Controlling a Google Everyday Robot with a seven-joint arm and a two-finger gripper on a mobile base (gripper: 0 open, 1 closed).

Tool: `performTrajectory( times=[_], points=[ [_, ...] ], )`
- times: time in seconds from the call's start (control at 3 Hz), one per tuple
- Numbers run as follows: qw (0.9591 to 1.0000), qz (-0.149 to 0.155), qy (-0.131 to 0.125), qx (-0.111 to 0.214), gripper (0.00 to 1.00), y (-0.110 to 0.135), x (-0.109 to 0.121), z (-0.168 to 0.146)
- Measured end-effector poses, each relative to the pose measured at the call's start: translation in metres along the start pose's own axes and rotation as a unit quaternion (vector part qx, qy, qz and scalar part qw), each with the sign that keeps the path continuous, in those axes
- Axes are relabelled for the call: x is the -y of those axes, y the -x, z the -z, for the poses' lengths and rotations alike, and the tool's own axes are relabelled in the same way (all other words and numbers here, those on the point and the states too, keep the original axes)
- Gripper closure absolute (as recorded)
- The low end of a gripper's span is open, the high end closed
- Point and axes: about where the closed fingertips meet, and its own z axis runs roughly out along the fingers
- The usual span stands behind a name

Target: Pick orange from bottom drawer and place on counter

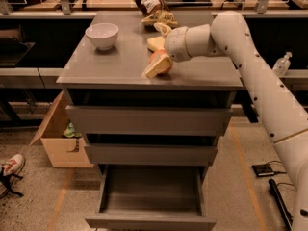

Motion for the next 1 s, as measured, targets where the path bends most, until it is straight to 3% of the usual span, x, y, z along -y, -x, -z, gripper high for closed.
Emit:
performTrajectory(
  times=[0.67,1.0],
  points=[
    [0.9993,0.013,-0.02,-0.027,0.0,0.001,0.024,0.045],
    [0.9985,-0.006,-0.042,-0.034,0.0,-0.011,0.038,0.088]
  ],
)
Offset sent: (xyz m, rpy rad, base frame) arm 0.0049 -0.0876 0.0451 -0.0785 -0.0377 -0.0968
